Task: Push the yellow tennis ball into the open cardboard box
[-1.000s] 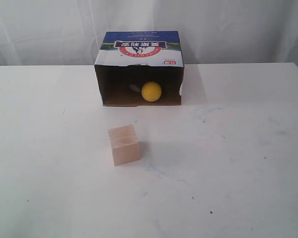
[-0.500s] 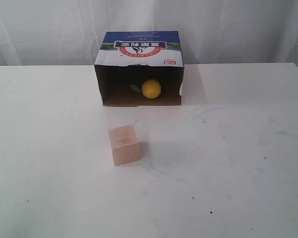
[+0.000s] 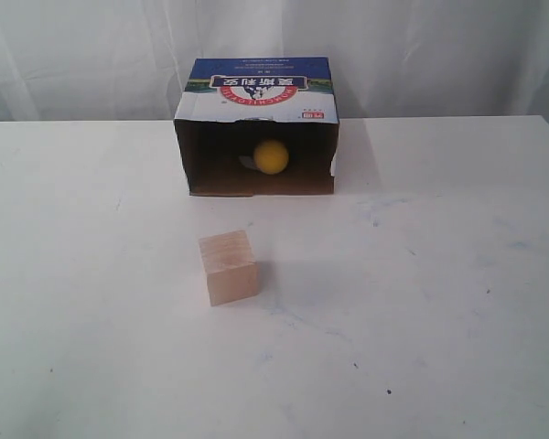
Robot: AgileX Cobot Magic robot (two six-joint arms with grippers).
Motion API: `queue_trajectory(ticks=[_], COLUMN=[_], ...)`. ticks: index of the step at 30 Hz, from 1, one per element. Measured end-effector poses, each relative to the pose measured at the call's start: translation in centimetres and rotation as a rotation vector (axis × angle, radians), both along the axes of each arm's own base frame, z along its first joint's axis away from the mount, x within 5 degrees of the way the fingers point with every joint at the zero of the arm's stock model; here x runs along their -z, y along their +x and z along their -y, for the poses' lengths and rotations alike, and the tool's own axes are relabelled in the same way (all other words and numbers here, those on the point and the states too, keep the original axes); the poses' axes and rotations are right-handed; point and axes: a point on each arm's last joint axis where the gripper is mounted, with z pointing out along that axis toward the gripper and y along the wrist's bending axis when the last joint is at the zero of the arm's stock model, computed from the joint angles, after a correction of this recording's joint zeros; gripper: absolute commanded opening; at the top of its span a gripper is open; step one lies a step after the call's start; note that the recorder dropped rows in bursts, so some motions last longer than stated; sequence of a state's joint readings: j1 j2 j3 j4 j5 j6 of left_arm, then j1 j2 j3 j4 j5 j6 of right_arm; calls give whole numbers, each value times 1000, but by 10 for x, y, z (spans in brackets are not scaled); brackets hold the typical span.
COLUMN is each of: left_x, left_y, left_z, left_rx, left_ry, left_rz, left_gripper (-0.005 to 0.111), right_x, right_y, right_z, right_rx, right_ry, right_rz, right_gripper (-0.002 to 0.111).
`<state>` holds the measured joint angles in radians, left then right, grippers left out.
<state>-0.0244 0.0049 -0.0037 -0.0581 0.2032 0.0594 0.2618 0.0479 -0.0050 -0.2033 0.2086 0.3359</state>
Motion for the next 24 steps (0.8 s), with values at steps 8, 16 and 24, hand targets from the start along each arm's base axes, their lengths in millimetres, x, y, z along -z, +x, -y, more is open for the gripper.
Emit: queue_trajectory(ticks=[8,16,24], left_x=[0,0,0], left_y=[0,0,0], left_z=[0,0,0], left_rx=[0,0,0], left_ry=[0,0,0], left_rz=[0,0,0], left_gripper=[0,0,0], right_x=[0,0,0], right_y=[0,0,-1], right_z=[0,-1,-2], right_rx=[-6,-44,-53], right_ry=[-39,-180,-200], right_rz=[5,36,45], right_gripper=[0,0,0])
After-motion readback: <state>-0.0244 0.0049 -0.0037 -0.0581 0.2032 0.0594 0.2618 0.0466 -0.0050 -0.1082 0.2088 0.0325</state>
